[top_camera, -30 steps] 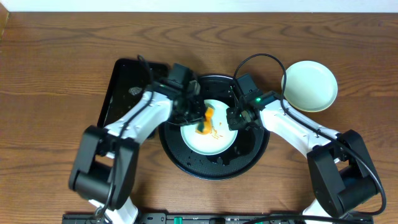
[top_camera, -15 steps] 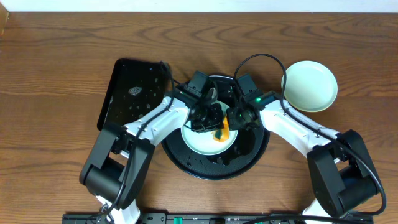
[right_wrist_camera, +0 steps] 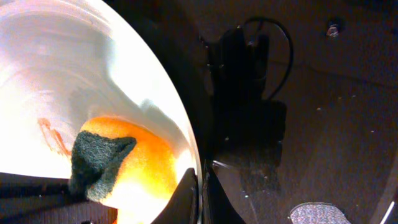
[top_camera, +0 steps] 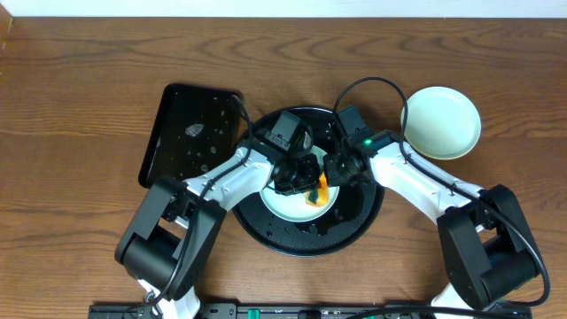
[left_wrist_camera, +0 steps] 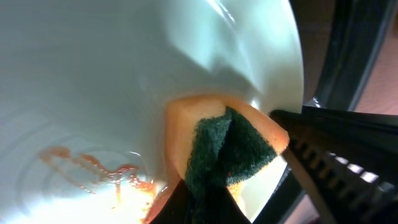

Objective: Clean dirty plates on tray and stack at the side
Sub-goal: 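Scrub the light-blue plate with the sponge in the left gripper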

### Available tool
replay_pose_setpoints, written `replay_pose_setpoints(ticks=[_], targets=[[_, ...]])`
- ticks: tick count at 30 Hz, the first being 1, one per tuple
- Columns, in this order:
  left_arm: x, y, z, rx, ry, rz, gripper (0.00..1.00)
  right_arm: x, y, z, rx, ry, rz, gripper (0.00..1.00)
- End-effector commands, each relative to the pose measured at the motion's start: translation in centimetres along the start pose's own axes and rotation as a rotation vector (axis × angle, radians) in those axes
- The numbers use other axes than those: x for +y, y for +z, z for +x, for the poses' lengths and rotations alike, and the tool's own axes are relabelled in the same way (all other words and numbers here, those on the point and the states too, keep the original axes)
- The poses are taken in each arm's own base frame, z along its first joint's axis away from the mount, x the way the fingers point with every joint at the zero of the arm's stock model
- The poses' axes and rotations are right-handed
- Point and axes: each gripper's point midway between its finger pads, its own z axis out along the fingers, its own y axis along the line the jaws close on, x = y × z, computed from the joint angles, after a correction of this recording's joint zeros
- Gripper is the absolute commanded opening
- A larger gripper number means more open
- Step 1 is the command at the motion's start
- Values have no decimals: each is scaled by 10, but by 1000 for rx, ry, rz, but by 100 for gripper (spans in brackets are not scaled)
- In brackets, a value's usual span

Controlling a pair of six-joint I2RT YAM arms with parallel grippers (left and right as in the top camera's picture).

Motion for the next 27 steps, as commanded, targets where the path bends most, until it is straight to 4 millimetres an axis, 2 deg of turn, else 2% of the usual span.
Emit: replay_pose_setpoints(ticks=[1,7,12,19,21,24,27], targets=[[33,7,3,-29,-45,-120,7,3,-5,-3,-21,-24,4,1],[78,-7,-21,-168,-7,-345,7,2,-5,-2,-14,-24,7,1],[95,-20,-42,-219,-28,-366,8,1,-5,1,-5,-23,11,1],[111,-35,-56,-245,-63,-369,7,1,-5,1,-5,-24,11,1],[105,-40,-57,-240,-35,-335,7,1,-5,1,-5,-23,11,1],[67,-53,-55,-222,74,-191,7,1,-5,1,-4,-24,11,1],[34,-80,-53,-267,146,-93,7,1,-5,1,-5,-24,10,8]])
